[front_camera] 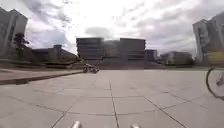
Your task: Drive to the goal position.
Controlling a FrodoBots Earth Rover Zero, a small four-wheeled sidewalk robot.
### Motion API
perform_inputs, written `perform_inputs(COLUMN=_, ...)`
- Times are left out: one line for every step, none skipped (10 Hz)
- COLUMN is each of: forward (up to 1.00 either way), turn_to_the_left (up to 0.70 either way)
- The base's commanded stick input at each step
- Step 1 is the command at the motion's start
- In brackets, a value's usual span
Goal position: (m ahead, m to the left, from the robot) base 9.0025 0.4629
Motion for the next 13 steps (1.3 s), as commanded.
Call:
perform_inputs(forward=0.67, turn_to_the_left=0.0)
perform_inputs(forward=0.67, turn_to_the_left=0.0)
perform_inputs(forward=0.67, turn_to_the_left=0.0)
perform_inputs(forward=0.64, turn_to_the_left=0.0)
perform_inputs(forward=0.62, turn_to_the_left=0.0)
perform_inputs(forward=0.65, turn_to_the_left=0.0)
perform_inputs(forward=0.67, turn_to_the_left=0.0)
perform_inputs(forward=0.7, turn_to_the_left=0.0)
perform_inputs(forward=0.7, turn_to_the_left=0.0)
perform_inputs(forward=0.7, turn_to_the_left=0.0)
perform_inputs(forward=0.7, turn_to_the_left=0.0)
perform_inputs(forward=0.7, turn_to_the_left=0.0)
perform_inputs(forward=0.7, turn_to_the_left=0.0)
